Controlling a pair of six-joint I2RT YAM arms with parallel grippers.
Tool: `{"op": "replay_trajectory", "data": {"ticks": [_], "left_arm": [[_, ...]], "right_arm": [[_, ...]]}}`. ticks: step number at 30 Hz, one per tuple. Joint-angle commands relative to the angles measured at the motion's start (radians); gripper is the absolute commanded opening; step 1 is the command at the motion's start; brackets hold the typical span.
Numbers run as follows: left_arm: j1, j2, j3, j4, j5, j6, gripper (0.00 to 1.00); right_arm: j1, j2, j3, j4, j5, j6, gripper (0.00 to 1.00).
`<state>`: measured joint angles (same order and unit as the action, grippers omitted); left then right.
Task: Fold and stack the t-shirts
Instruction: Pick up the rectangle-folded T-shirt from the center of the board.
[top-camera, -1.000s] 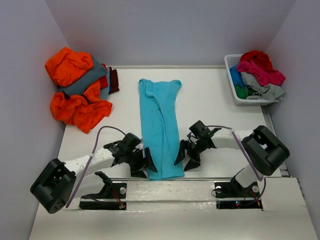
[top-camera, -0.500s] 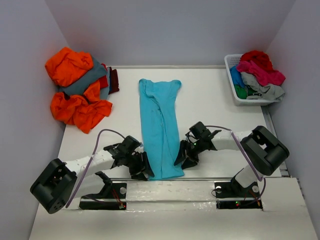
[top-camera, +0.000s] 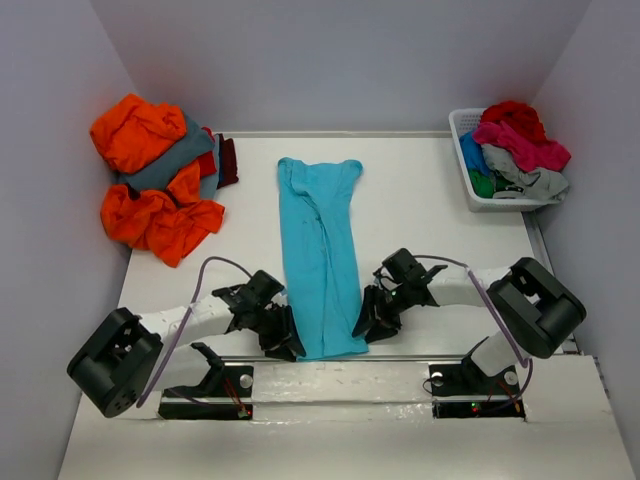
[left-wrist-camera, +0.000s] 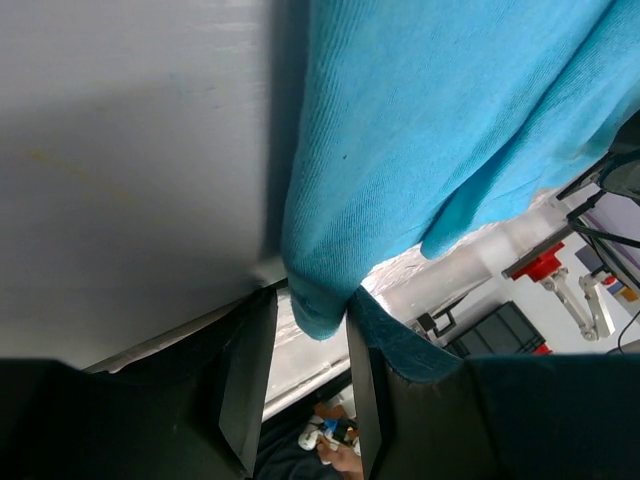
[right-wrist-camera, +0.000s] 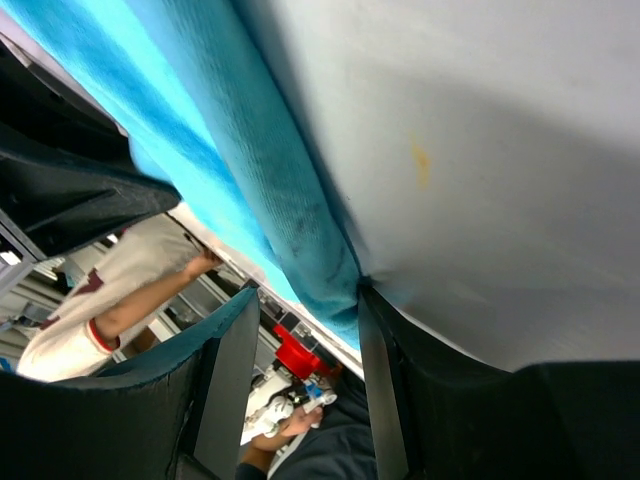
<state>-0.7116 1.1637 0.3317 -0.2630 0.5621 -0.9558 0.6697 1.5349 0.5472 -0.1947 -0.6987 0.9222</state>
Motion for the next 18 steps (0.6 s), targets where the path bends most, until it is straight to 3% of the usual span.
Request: {"op": "replay_trajectory", "data": {"ticks": [1, 18], "left_arm": [[-0.003, 0.048, -0.002, 0.005, -0.140, 0.058, 0.46], [-0.003, 0.105, 0.041, 0.019, -0.146, 0.086, 0.45]], "right_arm": [[0.014, 0.002, -0.066, -0.101, 0.050, 0.000, 0.50], [0.044, 0.083, -0.067, -0.037, -0.008, -0.002, 0.51]]}}
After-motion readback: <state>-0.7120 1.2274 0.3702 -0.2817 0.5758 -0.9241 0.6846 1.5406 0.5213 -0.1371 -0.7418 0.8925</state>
